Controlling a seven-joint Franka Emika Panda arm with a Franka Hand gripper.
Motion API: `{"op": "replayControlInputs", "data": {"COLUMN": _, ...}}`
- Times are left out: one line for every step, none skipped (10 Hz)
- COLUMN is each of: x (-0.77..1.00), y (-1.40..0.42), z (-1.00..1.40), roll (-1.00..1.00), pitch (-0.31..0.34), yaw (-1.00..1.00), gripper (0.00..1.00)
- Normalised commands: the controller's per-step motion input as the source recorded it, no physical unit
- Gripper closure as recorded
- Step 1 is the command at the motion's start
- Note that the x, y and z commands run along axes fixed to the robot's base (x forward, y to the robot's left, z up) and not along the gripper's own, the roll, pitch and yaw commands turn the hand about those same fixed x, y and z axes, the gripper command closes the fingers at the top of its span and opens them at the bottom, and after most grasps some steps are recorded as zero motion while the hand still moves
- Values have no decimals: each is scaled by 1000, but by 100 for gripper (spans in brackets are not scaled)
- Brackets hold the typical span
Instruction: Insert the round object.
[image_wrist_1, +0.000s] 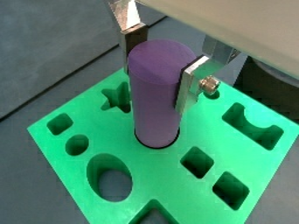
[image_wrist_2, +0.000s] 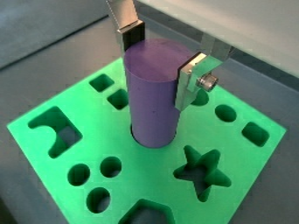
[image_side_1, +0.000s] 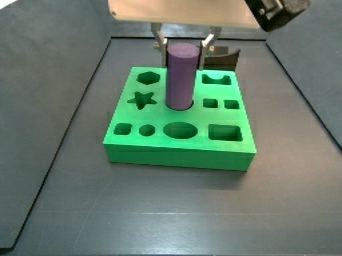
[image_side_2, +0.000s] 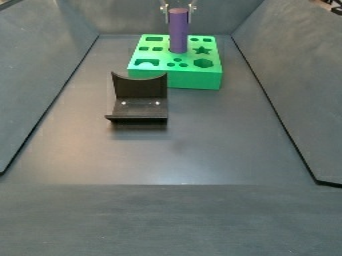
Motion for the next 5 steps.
{"op": "replayControlInputs", "data": {"x": 0, "y": -17, "z": -440, "roll": -17, "pitch": -44, "yaw": 0, "gripper": 100}}
{"op": "replayControlInputs", "data": {"x": 0, "y": -6, "z": -814, "roll": 109, "pitch": -89, "yaw": 20, "gripper": 100}}
{"op": "replayControlInputs", "data": {"x": 0, "y": -46, "z": -763, "roll": 83, "pitch": -84, "yaw": 17, "gripper": 100}}
{"op": "replayControlInputs", "data": {"x": 0, "y": 237, "z": -271, "roll": -134, "pitch": -20, "yaw": -174, "gripper": 100}}
{"op": "replayControlInputs", "data": {"x": 11, "y": 0, "z": -9, "roll": 0, "pitch": 10, "yaw": -26, "gripper": 100}}
